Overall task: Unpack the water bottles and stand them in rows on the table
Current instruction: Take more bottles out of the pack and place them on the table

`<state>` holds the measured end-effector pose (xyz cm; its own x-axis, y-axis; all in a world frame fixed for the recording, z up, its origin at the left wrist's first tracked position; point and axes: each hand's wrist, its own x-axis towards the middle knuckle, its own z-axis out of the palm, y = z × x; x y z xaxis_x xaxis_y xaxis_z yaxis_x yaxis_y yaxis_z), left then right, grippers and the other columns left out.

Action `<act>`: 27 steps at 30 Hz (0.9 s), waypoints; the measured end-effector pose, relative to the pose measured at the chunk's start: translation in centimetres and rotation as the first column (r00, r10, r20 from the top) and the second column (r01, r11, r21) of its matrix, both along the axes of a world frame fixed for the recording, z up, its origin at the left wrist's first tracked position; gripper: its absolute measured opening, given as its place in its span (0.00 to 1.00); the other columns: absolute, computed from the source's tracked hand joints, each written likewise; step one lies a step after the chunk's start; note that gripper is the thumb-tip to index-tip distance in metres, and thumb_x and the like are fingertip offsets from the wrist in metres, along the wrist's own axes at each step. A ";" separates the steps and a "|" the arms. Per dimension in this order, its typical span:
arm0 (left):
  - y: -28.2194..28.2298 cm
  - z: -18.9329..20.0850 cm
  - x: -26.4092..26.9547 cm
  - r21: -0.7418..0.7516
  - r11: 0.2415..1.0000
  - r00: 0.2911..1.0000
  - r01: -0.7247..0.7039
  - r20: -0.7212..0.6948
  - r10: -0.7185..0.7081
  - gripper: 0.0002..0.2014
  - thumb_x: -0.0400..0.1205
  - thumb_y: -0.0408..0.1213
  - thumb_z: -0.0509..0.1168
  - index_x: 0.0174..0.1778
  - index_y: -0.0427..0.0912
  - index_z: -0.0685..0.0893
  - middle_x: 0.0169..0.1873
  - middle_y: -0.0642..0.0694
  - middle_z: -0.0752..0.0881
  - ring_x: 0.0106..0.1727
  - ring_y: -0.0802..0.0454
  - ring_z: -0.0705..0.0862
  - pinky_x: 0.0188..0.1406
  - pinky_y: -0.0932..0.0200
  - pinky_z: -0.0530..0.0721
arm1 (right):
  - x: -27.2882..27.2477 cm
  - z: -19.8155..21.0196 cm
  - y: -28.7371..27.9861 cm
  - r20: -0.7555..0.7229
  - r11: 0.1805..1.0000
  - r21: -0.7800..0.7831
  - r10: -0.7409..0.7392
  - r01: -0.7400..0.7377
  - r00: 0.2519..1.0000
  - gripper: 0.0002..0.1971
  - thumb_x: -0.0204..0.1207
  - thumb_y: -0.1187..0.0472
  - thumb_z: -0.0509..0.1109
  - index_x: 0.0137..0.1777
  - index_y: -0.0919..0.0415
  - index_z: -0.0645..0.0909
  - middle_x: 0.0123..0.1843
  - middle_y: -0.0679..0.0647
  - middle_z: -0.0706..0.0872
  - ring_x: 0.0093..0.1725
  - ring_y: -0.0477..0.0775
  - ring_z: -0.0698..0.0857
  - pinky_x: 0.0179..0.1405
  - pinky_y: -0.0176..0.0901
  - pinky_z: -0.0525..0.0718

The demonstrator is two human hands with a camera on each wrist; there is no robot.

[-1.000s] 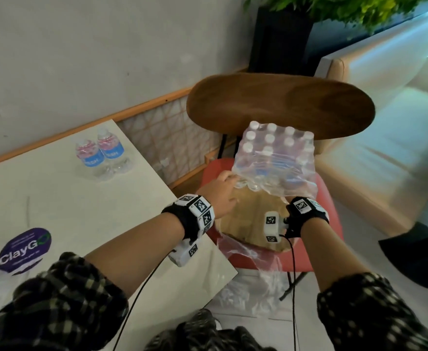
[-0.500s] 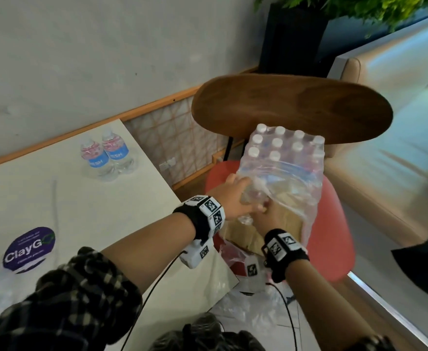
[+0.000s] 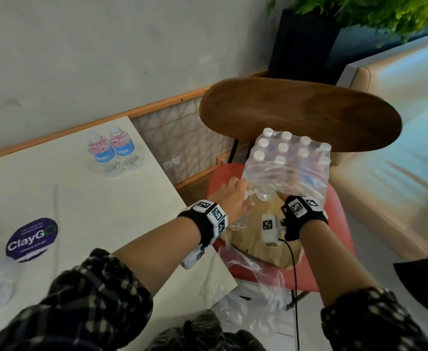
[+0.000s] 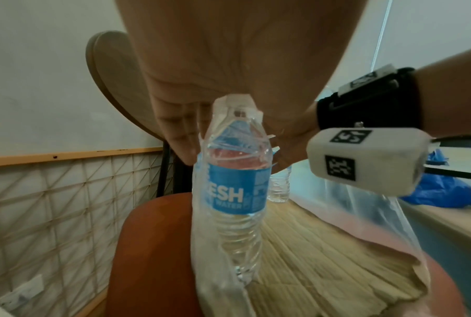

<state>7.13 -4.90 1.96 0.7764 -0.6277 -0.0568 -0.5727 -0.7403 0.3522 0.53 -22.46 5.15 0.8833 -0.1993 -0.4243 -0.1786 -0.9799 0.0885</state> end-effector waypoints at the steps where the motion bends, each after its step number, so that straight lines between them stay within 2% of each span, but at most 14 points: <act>1: 0.3 -0.1 0.0 0.008 1.000 0.999 -0.010 0.045 0.009 0.17 0.83 0.52 0.58 0.61 0.44 0.69 0.59 0.43 0.70 0.55 0.42 0.74 0.51 0.44 0.81 | 0.3 0.3 0.0 -0.023 0.994 -0.092 0.063 -0.064 0.998 0.51 0.67 0.50 0.78 0.84 0.54 0.50 0.78 0.54 0.69 0.72 0.56 0.75 0.68 0.43 0.77; 4: 1.4 -0.1 0.3 0.064 0.997 0.987 -0.035 0.159 0.024 0.20 0.81 0.57 0.58 0.59 0.44 0.72 0.55 0.43 0.69 0.53 0.43 0.73 0.45 0.47 0.83 | 1.1 0.5 1.0 -0.085 0.975 -0.176 0.123 -0.136 0.989 0.42 0.70 0.45 0.74 0.81 0.55 0.61 0.77 0.54 0.71 0.73 0.56 0.74 0.71 0.44 0.75; 6: 2.5 0.1 0.5 0.079 0.996 0.996 -0.049 0.076 0.043 0.22 0.82 0.58 0.56 0.62 0.45 0.69 0.55 0.41 0.71 0.51 0.41 0.78 0.40 0.50 0.80 | 1.2 0.0 1.2 -0.058 0.978 -0.164 0.121 -0.129 0.991 0.41 0.70 0.45 0.74 0.81 0.55 0.61 0.78 0.54 0.70 0.74 0.56 0.74 0.72 0.44 0.74; 8: 3.4 0.3 0.5 0.074 0.996 0.998 -0.041 -0.042 0.044 0.22 0.83 0.59 0.53 0.64 0.47 0.65 0.54 0.40 0.77 0.48 0.38 0.83 0.37 0.52 0.75 | 0.7 -0.7 1.5 -0.028 0.989 -0.109 0.093 -0.096 0.995 0.46 0.71 0.48 0.73 0.84 0.55 0.51 0.81 0.53 0.65 0.76 0.56 0.71 0.73 0.44 0.72; 12: 4.9 0.5 -0.6 0.014 1.000 0.998 -0.015 -0.058 0.016 0.22 0.83 0.59 0.55 0.63 0.47 0.66 0.49 0.40 0.84 0.44 0.38 0.85 0.36 0.53 0.77 | -1.1 -2.2 2.6 0.049 0.999 -0.029 0.030 -0.028 0.998 0.56 0.67 0.49 0.76 0.84 0.53 0.37 0.80 0.54 0.66 0.72 0.56 0.75 0.68 0.42 0.77; 15: 6.3 1.1 -1.2 -0.032 0.999 0.996 -0.033 -0.083 0.030 0.20 0.82 0.57 0.58 0.59 0.46 0.68 0.46 0.41 0.85 0.43 0.39 0.84 0.35 0.54 0.76 | -3.2 -2.9 3.7 0.046 1.000 0.009 -0.005 0.004 0.999 0.49 0.69 0.51 0.74 0.84 0.57 0.49 0.74 0.56 0.73 0.66 0.57 0.79 0.64 0.44 0.79; 17: 7.8 1.8 -1.5 -0.079 0.995 0.993 -0.053 -0.111 0.044 0.18 0.82 0.56 0.59 0.55 0.45 0.68 0.42 0.42 0.84 0.40 0.41 0.82 0.34 0.54 0.74 | -4.1 -3.5 4.4 0.068 0.974 0.173 -0.160 0.146 0.985 0.43 0.68 0.58 0.75 0.82 0.53 0.57 0.65 0.57 0.80 0.59 0.57 0.83 0.59 0.45 0.82; 18: 8.8 2.3 -1.7 -0.100 0.993 0.992 -0.061 -0.117 0.050 0.18 0.81 0.57 0.60 0.53 0.46 0.68 0.40 0.43 0.83 0.38 0.42 0.80 0.34 0.54 0.74 | -3.9 -3.9 4.7 0.087 0.892 0.348 -0.338 0.290 0.937 0.43 0.68 0.62 0.74 0.81 0.52 0.57 0.62 0.58 0.81 0.57 0.58 0.84 0.57 0.47 0.83; 19: 9.9 2.8 -1.9 -0.116 0.991 0.991 -0.070 -0.120 0.056 0.17 0.81 0.57 0.60 0.50 0.47 0.68 0.38 0.45 0.83 0.37 0.44 0.80 0.34 0.54 0.74 | -3.5 -4.2 5.3 0.084 0.726 0.563 -0.527 0.396 0.846 0.40 0.69 0.64 0.73 0.80 0.53 0.60 0.60 0.59 0.80 0.58 0.60 0.83 0.58 0.50 0.83; 20: 11.1 3.4 -2.2 -0.137 0.988 0.991 -0.078 -0.118 0.062 0.16 0.80 0.58 0.61 0.47 0.49 0.67 0.37 0.47 0.82 0.37 0.44 0.80 0.34 0.53 0.76 | -3.1 -4.3 6.2 0.037 0.506 0.743 -0.685 0.438 0.728 0.36 0.71 0.63 0.73 0.78 0.57 0.63 0.59 0.59 0.79 0.60 0.61 0.83 0.61 0.52 0.82; 22: 13.9 4.8 -2.9 -0.178 0.979 0.991 -0.095 -0.109 0.076 0.16 0.79 0.58 0.62 0.45 0.49 0.68 0.32 0.51 0.80 0.36 0.46 0.80 0.33 0.54 0.75 | -3.2 -4.0 8.7 -0.042 0.119 0.949 -0.871 0.292 0.490 0.28 0.76 0.54 0.71 0.74 0.60 0.70 0.60 0.54 0.77 0.60 0.57 0.81 0.66 0.54 0.80; 23: 15.4 5.4 -3.2 -0.188 0.976 0.991 -0.106 -0.105 0.087 0.17 0.79 0.57 0.63 0.45 0.47 0.69 0.29 0.53 0.77 0.34 0.47 0.79 0.31 0.55 0.73 | -3.7 -3.9 10.3 -0.072 0.018 0.981 -0.889 0.192 0.452 0.23 0.78 0.52 0.69 0.71 0.57 0.72 0.59 0.51 0.77 0.59 0.54 0.80 0.65 0.53 0.80; 24: 17.1 6.0 -3.5 -0.190 0.975 0.990 -0.119 -0.103 0.101 0.18 0.79 0.57 0.63 0.46 0.45 0.70 0.27 0.53 0.76 0.33 0.47 0.78 0.30 0.55 0.71 | -4.2 -3.5 12.3 -0.084 -0.023 0.990 -0.888 0.139 0.451 0.18 0.79 0.53 0.68 0.68 0.53 0.74 0.58 0.49 0.79 0.59 0.52 0.80 0.62 0.51 0.81; 27: 22.7 6.8 -4.7 -0.098 0.984 0.984 -0.149 -0.116 0.138 0.18 0.79 0.57 0.63 0.47 0.45 0.70 0.30 0.48 0.79 0.36 0.44 0.79 0.34 0.53 0.74 | -6.4 -3.1 17.6 -0.069 -0.083 0.997 -0.865 -0.005 0.498 0.14 0.77 0.52 0.70 0.61 0.50 0.76 0.53 0.53 0.82 0.52 0.53 0.83 0.47 0.45 0.85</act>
